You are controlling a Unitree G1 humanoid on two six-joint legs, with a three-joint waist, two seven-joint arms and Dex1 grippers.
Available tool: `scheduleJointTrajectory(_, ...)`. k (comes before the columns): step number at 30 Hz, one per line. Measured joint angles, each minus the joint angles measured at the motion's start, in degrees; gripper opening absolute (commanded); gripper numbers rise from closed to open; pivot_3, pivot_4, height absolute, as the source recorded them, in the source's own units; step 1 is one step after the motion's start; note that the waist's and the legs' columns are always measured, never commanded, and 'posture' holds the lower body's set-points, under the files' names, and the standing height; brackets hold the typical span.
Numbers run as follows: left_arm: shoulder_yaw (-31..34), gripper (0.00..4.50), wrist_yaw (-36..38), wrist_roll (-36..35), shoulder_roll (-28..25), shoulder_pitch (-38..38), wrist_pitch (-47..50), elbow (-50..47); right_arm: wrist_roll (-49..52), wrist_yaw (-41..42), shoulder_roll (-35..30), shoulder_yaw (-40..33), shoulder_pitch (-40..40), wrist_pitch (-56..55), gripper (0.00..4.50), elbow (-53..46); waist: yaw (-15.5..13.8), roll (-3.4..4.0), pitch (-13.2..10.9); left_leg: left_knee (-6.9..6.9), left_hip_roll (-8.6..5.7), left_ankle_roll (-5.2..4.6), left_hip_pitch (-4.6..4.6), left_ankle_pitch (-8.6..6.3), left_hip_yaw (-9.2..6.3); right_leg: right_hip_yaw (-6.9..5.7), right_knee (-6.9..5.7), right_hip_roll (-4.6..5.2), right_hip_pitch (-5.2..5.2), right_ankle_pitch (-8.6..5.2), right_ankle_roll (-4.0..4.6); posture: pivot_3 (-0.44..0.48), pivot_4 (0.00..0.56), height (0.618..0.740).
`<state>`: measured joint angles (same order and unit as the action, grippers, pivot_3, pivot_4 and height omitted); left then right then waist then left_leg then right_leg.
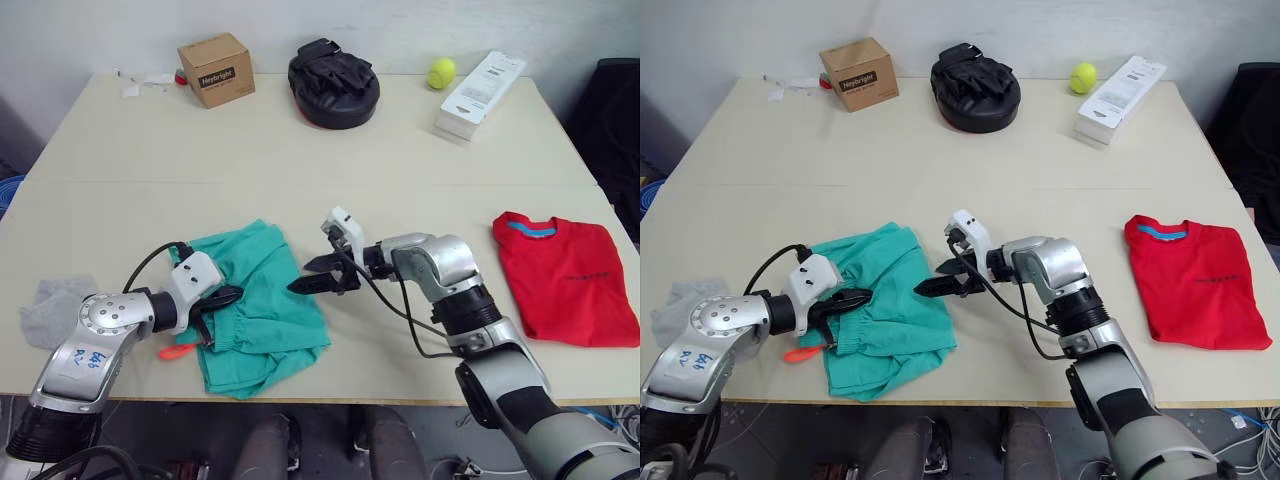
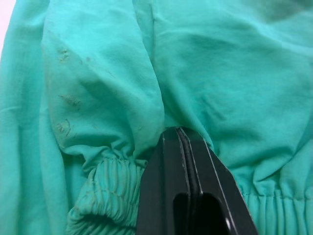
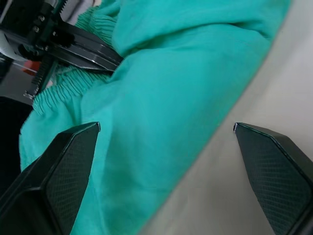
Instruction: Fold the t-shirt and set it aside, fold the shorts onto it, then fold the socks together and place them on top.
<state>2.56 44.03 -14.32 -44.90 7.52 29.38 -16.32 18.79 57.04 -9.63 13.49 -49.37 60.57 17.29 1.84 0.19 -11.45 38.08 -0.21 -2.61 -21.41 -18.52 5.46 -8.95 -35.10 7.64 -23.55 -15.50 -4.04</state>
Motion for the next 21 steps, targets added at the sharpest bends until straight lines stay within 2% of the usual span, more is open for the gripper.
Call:
scheduleJointTrajectory(4, 0.54, 0.00, 0.00, -0.22, -0.02, 0.03, 0.18, -0.68, 1.01, -1.27, 5.28, -0.03, -1.11, 0.78, 4.49, 3.45, 0.18, 0.00, 0.00, -0.02, 0.01, 0.02, 0.00, 0.00, 0.01, 0.00, -0.01, -0.03, -0.02, 0.00, 0.00, 0.000, 0.150, 0.740)
scheduleJointTrajectory(5, 0.56, 0.00, -0.01, -0.22, -0.02, 0.00, 0.18, -0.76, 1.02, -1.72, 6.23, -0.06, -1.57, 0.63, 4.31, 4.47, 0.18, -0.01, 0.01, -0.02, 0.01, 0.02, 0.00, 0.00, 0.02, 0.00, -0.01, -0.03, -0.01, 0.00, 0.00, 0.000, 0.150, 0.740)
scheduleJointTrajectory(7, 0.62, 0.00, -0.06, -0.22, -0.02, -0.16, 0.18, -0.96, 0.94, -2.69, 7.60, -0.27, -2.24, -0.22, 3.84, 6.59, 0.18, -0.05, 0.03, -0.02, 0.01, 0.02, 0.01, -0.01, 0.02, 0.00, -0.01, -0.03, -0.01, 0.00, 0.00, 0.000, 0.150, 0.740)
scheduleJointTrajectory(9, 0.87, 0.00, -0.05, -0.30, -0.04, -0.59, 0.29, -1.34, 0.91, -3.48, 8.21, -0.51, -2.56, -1.53, 3.18, 8.67, 0.18, -0.05, 0.03, -0.02, 0.01, 0.02, 0.00, -0.01, 0.02, 0.01, 0.00, -0.03, -0.02, 0.00, 0.00, 0.000, 0.150, 0.740)
scheduleJointTrajectory(12, 2.19, 0.00, 0.64, -2.06, -0.18, -1.70, 1.52, -2.73, 0.90, -4.22, 8.18, -1.03, -2.93, -2.23, 1.99, 10.65, 0.17, -0.05, 0.03, -0.03, 0.01, 0.04, -0.01, -0.02, 0.00, 0.01, 0.00, -0.03, -0.04, 0.00, 0.00, 0.000, 0.150, 0.740)
scheduleJointTrajectory(17, 8.12, 0.00, 2.61, -8.16, -1.38, -1.93, 5.70, -6.28, 1.57, -3.19, 7.28, -0.59, -3.00, -1.94, 0.23, 9.75, 0.27, -0.10, 0.06, -0.02, 0.01, 0.05, 0.01, -0.02, 0.00, 0.03, 0.02, -0.02, -0.01, 0.00, 0.00, 0.000, 0.150, 0.740)
scheduleJointTrajectory(18, 8.84, 0.00, 2.94, -8.71, -1.80, -1.95, 6.06, -6.44, 1.60, -3.04, 7.10, -0.35, -2.91, -1.97, 0.02, 9.10, 0.23, -0.10, 0.06, -0.02, 0.00, 0.05, 0.04, -0.02, 0.01, 0.03, 0.01, -0.02, 0.01, 0.00, 0.00, 0.000, 0.150, 0.740)
scheduleJointTrajectory(21, 10.19, 0.00, 3.03, -9.85, -2.31, -1.85, 6.97, -6.42, 1.79, -3.23, 5.31, -0.24, -1.49, -1.89, 0.02, 6.55, -0.31, -0.10, 0.05, -0.02, -0.02, 0.07, 0.03, -0.02, -0.05, 0.04, 0.01, 0.01, 0.03, 0.00, 0.00, 0.000, 0.150, 0.740)
